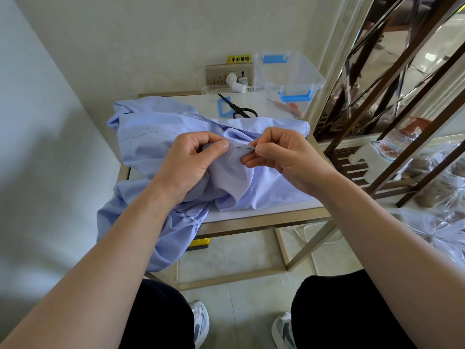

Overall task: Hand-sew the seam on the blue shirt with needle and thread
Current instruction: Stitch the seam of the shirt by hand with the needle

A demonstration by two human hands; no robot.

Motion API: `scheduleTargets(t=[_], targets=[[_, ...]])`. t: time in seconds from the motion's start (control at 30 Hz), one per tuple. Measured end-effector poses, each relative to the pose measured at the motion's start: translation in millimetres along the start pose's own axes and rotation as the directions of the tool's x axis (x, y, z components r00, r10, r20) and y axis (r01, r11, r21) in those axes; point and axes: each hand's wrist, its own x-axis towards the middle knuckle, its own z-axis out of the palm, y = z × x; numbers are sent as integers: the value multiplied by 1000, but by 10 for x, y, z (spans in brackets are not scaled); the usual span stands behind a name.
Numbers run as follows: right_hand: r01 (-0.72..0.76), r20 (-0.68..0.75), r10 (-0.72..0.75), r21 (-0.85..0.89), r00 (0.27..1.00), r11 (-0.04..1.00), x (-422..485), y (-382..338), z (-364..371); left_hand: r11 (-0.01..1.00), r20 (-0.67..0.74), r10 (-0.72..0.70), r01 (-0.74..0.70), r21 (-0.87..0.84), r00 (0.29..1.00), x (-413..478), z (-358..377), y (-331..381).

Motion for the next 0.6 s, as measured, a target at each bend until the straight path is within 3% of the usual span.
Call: scheduleTargets(t=[0.6], targets=[[-63,125,53,79,991,995,-12,34,-17,968,157,-57,93,-234,986,5,-42,-28]])
